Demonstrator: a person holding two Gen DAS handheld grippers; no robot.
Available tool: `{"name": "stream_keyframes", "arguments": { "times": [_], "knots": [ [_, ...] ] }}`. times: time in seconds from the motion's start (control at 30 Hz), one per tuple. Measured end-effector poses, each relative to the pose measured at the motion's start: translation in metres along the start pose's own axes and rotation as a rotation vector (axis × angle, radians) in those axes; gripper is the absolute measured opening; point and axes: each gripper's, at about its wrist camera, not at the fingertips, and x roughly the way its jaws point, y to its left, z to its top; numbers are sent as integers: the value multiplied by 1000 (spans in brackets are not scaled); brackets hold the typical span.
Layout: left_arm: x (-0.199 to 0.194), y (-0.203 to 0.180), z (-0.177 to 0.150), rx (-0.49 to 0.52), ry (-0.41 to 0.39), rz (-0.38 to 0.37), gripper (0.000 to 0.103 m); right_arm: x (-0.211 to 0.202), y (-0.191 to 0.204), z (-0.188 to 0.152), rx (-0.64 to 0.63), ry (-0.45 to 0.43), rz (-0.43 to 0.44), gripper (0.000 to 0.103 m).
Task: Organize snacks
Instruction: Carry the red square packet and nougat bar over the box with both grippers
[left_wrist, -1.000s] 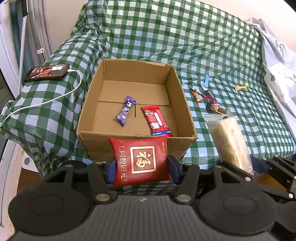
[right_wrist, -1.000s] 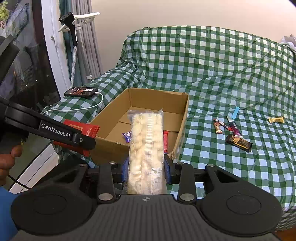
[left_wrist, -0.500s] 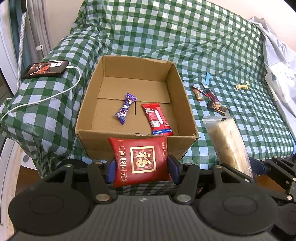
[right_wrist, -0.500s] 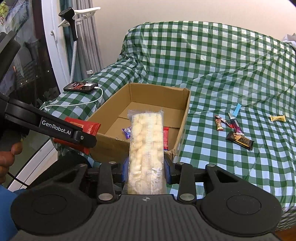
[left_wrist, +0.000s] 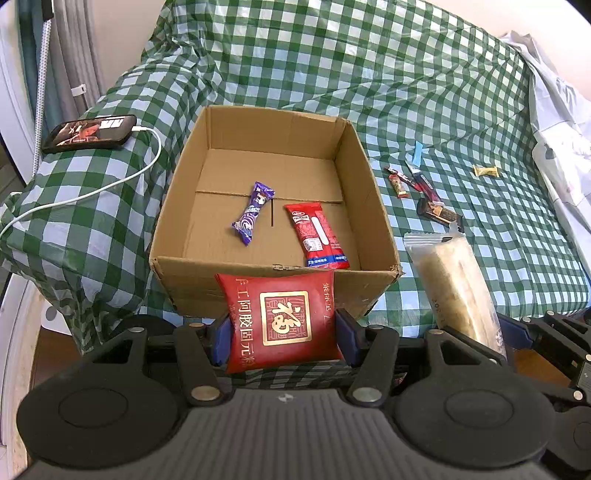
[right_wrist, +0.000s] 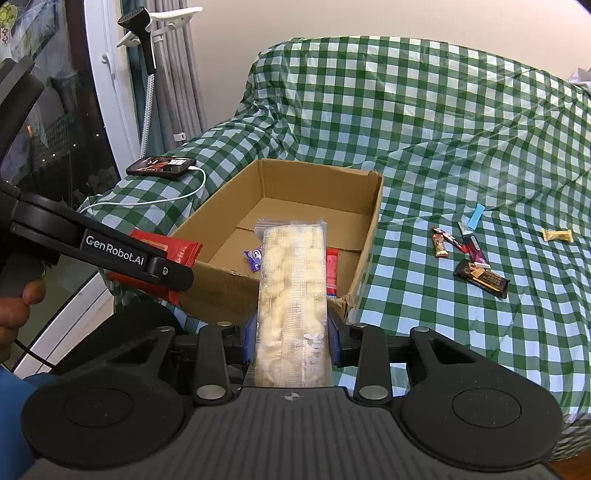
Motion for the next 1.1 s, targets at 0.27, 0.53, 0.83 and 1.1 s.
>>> {"name": "stream_keyframes", "arguments": {
  "times": [0.27,0.53,0.83,1.1],
  "knots": [
    [7,2,1,-7,16,1,61,3,-1,1,-1,16,0,38],
    [14,7,3,-14,24,5,61,8,-2,4,1,29,-3,38],
    [25,20,18,-35,20,26,61,18,-5,12,22,33,-10,38],
    [36,32,49,-66,-7,34,61,39,-7,33,38,34,-15,38]
  ]
}}
